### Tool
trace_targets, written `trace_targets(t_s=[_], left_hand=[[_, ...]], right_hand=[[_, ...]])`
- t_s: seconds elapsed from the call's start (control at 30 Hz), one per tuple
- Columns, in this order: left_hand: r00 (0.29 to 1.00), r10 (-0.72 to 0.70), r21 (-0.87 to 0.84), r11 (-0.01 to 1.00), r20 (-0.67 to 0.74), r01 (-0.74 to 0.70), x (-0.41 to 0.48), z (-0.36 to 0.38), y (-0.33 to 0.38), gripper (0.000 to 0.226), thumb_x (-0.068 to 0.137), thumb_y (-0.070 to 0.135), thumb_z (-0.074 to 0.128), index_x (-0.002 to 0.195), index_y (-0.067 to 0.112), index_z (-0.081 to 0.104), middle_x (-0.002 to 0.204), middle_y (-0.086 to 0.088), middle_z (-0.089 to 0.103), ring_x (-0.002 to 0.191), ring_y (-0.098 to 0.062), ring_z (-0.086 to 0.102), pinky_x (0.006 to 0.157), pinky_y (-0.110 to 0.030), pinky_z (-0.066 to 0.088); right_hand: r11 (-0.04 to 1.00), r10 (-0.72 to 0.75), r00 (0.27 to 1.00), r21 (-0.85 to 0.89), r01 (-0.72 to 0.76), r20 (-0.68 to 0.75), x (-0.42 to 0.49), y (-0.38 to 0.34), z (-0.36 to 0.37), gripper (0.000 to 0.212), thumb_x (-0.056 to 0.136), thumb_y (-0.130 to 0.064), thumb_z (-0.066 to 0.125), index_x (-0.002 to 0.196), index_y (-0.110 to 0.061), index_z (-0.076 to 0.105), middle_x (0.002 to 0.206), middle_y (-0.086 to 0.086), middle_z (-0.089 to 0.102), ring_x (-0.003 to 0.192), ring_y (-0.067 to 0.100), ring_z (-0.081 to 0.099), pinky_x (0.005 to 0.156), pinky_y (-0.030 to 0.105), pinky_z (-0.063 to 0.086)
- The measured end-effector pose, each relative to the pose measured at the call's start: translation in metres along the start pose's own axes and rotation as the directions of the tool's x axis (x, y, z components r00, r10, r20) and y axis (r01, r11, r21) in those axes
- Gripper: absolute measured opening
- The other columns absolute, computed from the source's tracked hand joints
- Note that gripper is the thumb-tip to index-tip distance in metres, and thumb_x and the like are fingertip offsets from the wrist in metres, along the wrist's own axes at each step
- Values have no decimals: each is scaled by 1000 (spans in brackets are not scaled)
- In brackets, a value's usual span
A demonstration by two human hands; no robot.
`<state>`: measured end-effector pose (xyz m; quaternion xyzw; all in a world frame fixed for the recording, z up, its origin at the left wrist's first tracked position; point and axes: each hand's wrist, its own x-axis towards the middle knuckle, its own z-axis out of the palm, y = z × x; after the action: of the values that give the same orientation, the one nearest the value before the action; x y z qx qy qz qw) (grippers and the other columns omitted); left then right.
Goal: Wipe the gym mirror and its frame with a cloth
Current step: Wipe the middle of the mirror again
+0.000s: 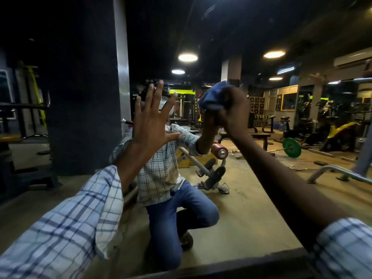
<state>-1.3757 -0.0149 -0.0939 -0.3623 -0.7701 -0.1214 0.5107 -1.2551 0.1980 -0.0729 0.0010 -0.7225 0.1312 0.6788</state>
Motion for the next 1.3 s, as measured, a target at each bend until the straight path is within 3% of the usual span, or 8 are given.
trace_targets(t_s=[0.13, 0.3, 0.47, 0.53, 0.7, 0.93, 1.13, 1.3], left_hand=[[1000, -2, -18, 1000, 4, 2, -2, -3, 0, 123, 70, 80, 72, 166, 31, 12, 174, -11, -8, 160, -34, 0, 125, -61, 15], [1000, -8, -10, 1000, 19, 9, -4, -9, 4, 120, 72, 76, 73, 166, 30, 13, 174, -12, -7, 160, -34, -2, 125, -62, 14], [999, -17, 9, 1000, 29, 16, -3, -12, 8, 121, 71, 74, 76, 166, 29, 15, 174, -12, -5, 160, -34, -1, 124, -63, 17], [999, -24, 20, 1000, 38, 23, -3, -13, 10, 121, 71, 77, 73, 166, 30, 13, 174, -12, -7, 160, -33, -3, 124, -64, 18], [995, -57, 51, 997, 85, 53, -1, -16, 13, 123, 70, 80, 71, 166, 32, 10, 173, -8, -12, 160, -31, -7, 124, -62, 16], [992, -77, 44, 996, 101, 73, 1, -20, 17, 121, 70, 78, 73, 166, 32, 13, 174, -7, -9, 160, -31, -4, 122, -62, 20], [994, -62, 115, 992, 87, 52, -2, -19, 12, 118, 72, 86, 59, 166, 33, 9, 174, -8, -10, 160, -36, -5, 122, -65, 22], [994, -63, 121, 991, 89, 52, -5, -25, -12, 117, 73, 85, 60, 165, 38, 6, 173, -12, -12, 159, -38, -4, 122, -66, 22]], right_hand=[[958, -276, 876, 38, 284, 397, -3, -3, -13, 30, 86, -26, 67, 112, -13, 63, 112, 5, 63, 101, 15, 60, 88, 26, 52], [999, -45, 999, -6, 45, -27, -5, 19, -17, 26, 88, -21, 70, 110, -12, 63, 109, -2, 60, 97, 7, 55, 85, 31, 53], [897, -369, 731, 14, 442, 574, -35, 19, -25, 32, 83, -26, 68, 113, -17, 64, 115, 3, 60, 96, 17, 60, 78, 37, 59], [895, -375, 797, -39, 444, 473, -10, 30, -35, 33, 85, -30, 66, 115, -17, 63, 113, 5, 60, 96, 19, 60, 78, 39, 57], [1000, 18, 996, 23, -16, -92, 77, 61, -54, 31, 85, -34, 66, 109, -16, 64, 106, 9, 65, 94, 21, 61, 83, 37, 55], [921, -361, 840, 17, 388, 404, 63, 40, -33, 37, 80, -26, 80, 110, -36, 61, 107, 2, 60, 93, 25, 64, 75, 49, 55], [973, -220, 975, 85, 217, 28, 94, 22, -29, 25, 80, -30, 65, 103, -18, 67, 98, -1, 62, 84, 12, 55, 73, 27, 47], [885, -431, 767, 58, 461, 475, 71, -10, 2, 33, 79, -17, 75, 110, -28, 70, 95, -9, 56, 84, 16, 59, 70, 33, 49]])
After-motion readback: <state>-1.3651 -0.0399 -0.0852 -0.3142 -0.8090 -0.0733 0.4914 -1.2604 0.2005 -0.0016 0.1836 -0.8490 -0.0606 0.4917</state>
